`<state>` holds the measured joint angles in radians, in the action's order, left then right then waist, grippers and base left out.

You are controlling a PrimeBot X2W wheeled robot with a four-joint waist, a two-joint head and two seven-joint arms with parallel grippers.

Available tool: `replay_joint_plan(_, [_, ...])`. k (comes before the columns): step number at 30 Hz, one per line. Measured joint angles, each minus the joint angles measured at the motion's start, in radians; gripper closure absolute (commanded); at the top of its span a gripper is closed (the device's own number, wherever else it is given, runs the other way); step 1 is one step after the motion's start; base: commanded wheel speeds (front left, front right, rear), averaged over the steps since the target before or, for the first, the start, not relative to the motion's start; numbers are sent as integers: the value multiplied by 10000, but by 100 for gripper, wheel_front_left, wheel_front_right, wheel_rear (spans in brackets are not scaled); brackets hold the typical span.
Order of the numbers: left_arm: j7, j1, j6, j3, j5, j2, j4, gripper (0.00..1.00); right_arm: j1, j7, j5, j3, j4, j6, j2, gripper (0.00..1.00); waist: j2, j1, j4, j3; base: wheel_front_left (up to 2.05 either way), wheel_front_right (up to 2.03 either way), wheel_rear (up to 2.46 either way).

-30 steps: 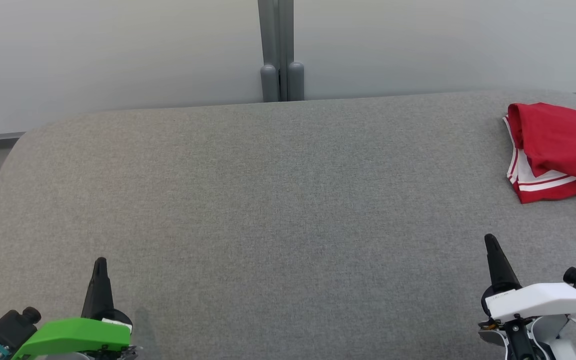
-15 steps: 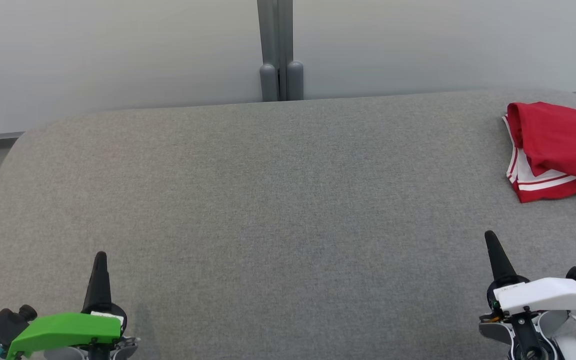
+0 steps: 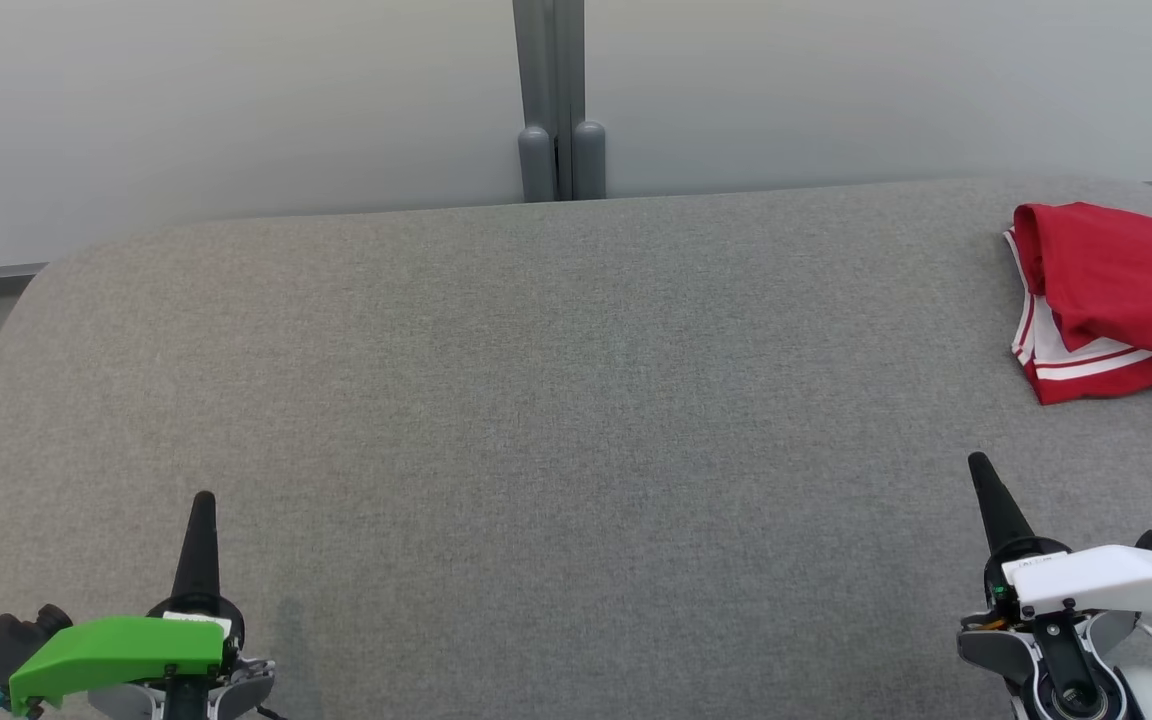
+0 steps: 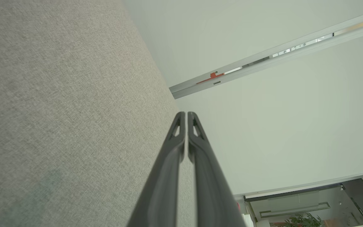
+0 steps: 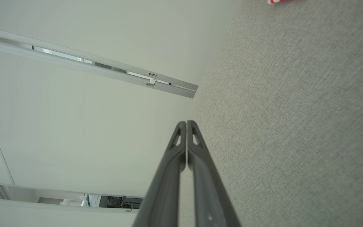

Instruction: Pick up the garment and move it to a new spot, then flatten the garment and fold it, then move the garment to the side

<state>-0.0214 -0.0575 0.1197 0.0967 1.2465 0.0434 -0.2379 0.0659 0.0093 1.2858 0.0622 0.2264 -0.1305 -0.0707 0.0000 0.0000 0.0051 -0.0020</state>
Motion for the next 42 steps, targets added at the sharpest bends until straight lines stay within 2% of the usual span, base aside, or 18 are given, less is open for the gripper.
replay_joint_plan(42, [-834,-387,65,144,3250,27,-69,100,324,878,2989,395,155,0,132,100,0,0,-46,45,0,0,0])
